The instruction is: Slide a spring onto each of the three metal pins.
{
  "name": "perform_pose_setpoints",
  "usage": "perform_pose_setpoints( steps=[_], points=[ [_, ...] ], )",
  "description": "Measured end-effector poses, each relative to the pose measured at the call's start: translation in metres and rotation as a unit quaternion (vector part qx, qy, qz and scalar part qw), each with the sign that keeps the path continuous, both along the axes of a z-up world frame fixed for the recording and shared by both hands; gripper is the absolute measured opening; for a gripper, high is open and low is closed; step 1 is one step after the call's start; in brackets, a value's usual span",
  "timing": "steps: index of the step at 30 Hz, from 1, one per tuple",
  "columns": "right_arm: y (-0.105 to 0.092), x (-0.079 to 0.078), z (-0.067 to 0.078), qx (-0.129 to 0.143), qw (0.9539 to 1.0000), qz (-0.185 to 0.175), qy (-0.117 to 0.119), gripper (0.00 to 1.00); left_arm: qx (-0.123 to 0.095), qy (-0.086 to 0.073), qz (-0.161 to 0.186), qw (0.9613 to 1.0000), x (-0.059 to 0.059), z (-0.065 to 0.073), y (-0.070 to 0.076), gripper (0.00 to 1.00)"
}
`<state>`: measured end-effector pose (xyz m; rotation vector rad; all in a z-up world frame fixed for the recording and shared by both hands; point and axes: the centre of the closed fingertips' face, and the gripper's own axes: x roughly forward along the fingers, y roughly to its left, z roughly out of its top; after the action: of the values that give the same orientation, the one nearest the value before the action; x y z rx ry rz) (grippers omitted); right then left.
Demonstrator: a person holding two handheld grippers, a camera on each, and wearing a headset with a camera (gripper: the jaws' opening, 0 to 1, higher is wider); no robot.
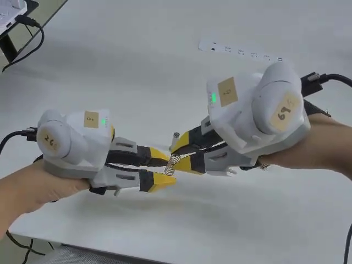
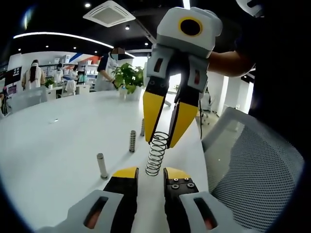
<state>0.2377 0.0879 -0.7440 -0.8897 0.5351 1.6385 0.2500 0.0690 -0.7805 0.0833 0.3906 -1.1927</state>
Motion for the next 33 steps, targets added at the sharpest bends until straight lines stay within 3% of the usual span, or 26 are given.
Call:
perform_pose_setpoints(
  steps=[20, 27, 33],
  points=[
    [-0.005, 0.005, -0.002, -0.007, 0.9999, -0.011, -0.005, 0.06, -0.002, 0.008, 0.058, 0.9983, 0.006, -0.004, 0.028, 0.39],
    [-0.007, 0.008, -0.003, -0.009, 0.9998, -0.018, -0.006, 0.06, 0.004, -0.001, 0.093, 0.9957, 0.013, -0.006, 0.042, 0.59],
    [-0.010, 0.010, -0.005, -0.013, 0.9996, -0.023, -0.005, 0.06, -0.001, 0.004, 0.109, 0.9940, 0.015, -0.007, 0.049, 0.73]
  ],
)
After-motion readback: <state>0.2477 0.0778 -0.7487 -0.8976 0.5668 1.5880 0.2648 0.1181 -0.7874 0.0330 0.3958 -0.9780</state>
